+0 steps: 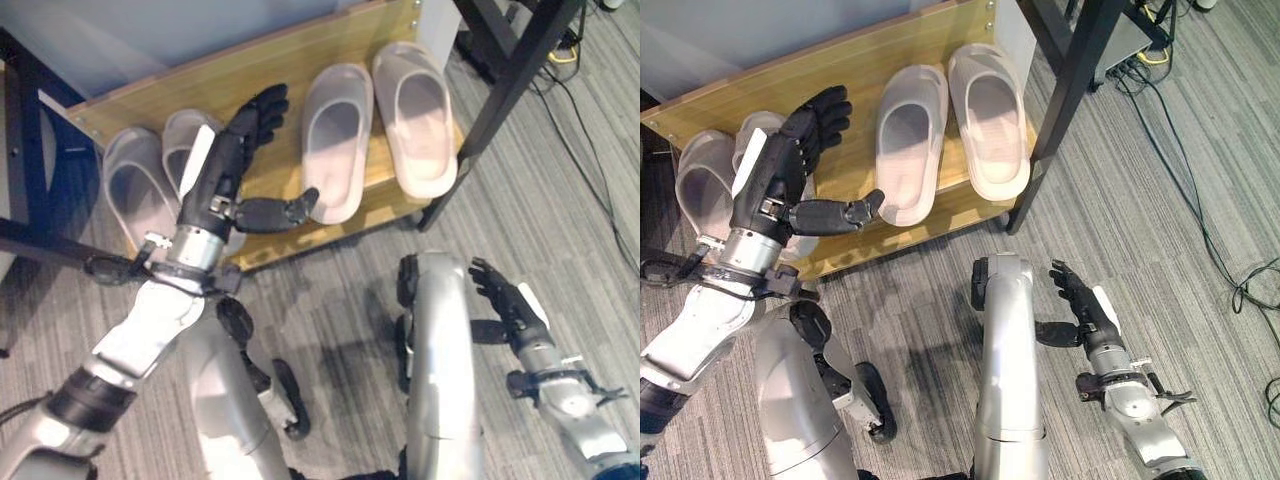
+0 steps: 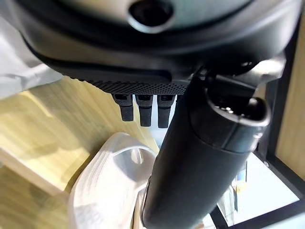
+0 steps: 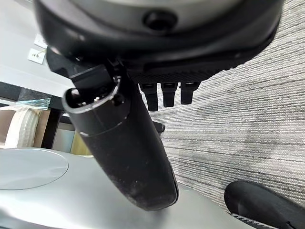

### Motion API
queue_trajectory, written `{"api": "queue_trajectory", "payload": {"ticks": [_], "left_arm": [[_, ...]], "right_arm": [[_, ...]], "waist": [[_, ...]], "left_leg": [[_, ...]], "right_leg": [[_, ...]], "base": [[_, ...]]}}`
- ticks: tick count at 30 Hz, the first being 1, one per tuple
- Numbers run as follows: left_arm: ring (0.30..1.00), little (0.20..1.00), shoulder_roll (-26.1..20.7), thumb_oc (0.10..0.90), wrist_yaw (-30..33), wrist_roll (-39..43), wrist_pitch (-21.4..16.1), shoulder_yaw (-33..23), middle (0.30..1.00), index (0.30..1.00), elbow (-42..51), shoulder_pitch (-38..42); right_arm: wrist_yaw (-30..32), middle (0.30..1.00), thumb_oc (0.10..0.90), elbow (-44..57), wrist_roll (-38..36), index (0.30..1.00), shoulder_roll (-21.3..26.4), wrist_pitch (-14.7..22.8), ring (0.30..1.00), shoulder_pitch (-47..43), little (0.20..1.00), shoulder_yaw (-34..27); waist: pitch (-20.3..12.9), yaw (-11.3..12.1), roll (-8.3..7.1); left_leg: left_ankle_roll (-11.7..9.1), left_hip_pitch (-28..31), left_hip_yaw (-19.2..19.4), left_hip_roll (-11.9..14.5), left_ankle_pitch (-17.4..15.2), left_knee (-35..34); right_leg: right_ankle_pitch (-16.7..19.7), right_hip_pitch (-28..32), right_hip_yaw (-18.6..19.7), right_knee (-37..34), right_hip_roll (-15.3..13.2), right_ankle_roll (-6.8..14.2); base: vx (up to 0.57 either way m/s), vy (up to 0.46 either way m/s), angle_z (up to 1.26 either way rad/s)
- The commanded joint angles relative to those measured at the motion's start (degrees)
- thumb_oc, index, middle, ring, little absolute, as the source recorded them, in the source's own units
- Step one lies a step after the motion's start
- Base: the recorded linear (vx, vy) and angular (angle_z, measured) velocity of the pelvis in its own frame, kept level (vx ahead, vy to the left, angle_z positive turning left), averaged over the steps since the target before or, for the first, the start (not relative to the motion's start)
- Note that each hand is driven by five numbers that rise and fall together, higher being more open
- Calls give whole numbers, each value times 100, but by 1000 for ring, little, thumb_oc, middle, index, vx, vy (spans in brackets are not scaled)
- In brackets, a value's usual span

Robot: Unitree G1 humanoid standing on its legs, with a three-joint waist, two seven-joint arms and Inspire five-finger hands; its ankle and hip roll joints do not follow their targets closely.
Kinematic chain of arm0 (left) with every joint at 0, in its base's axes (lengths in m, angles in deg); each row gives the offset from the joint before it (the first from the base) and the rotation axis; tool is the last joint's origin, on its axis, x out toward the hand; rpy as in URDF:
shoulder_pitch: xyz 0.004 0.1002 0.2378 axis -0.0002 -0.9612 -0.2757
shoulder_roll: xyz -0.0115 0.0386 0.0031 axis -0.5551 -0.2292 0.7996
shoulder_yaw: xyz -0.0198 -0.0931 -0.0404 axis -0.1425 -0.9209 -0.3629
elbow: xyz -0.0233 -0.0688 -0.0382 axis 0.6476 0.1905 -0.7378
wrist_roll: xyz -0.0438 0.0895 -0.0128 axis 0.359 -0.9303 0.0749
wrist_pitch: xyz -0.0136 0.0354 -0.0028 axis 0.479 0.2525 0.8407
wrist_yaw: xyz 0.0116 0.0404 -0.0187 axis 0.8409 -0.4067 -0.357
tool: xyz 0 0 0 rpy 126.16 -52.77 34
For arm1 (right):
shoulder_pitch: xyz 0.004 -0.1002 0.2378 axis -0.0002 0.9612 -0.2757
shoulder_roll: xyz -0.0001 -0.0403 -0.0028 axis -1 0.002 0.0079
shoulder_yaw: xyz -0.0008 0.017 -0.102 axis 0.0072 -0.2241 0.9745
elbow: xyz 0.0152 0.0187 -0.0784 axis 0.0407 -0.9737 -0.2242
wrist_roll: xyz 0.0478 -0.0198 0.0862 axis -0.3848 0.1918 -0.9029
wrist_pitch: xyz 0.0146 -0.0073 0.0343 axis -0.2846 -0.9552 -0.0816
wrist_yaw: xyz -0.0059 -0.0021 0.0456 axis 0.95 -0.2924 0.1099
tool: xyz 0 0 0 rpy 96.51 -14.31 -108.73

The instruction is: Arrange the slippers neatly on the shoe rack.

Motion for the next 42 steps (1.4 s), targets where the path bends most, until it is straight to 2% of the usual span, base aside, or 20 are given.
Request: {"api": "queue_trajectory", "payload": {"ticks": [1,7,14,29,38,42], "left_arm": [[900,900,-197,800,-247,17,-506,-290,900,900,480,481],[900,900,-365,800,-608,100,-379,-268,900,900,588,280],[900,900,-320,800,-883,51,-255,-106,900,900,600,99],[900,900,405,800,-1069,-38,-131,254,900,900,687,100],[900,900,1155,800,-746,-88,-217,570,900,900,477,757],[900,900,1278,800,-614,-95,-269,608,900,900,381,972]], "right_arm": [[-65,900,800,920,33,900,237,377,900,-63,900,-536],[-139,900,800,926,13,900,245,351,900,-105,900,-617],[-202,900,800,918,-20,900,252,349,900,-111,900,-600],[-208,900,800,911,-28,900,247,303,900,-292,900,-480],[-83,900,800,844,13,900,173,302,900,-431,900,-268],[-53,900,800,824,14,900,185,315,900,-477,900,-233]], "waist": [[-179,207,122],[-179,188,144],[-179,197,128],[-179,162,70],[-179,99,14],[-179,98,7]], "left_leg": [[-131,-314,-288,-192,411,-564],[-120,-314,-266,-225,390,-615],[-112,-314,-278,-186,450,-586],[-119,-314,-240,-209,469,-605],[-119,-314,-219,-224,495,-571],[-118,-314,-211,-226,508,-573]], "right_leg": [[-1051,739,467,170,-490,-154],[-1053,739,486,99,-509,-141],[-993,739,472,114,-478,-155],[-974,739,466,81,-470,-168],[-989,739,470,114,-451,-180],[-987,739,465,116,-464,-172]], "base": [[0,0,0],[-5,1,0],[0,0,0],[0,0,0],[0,0,0],[0,-1,1]]}}
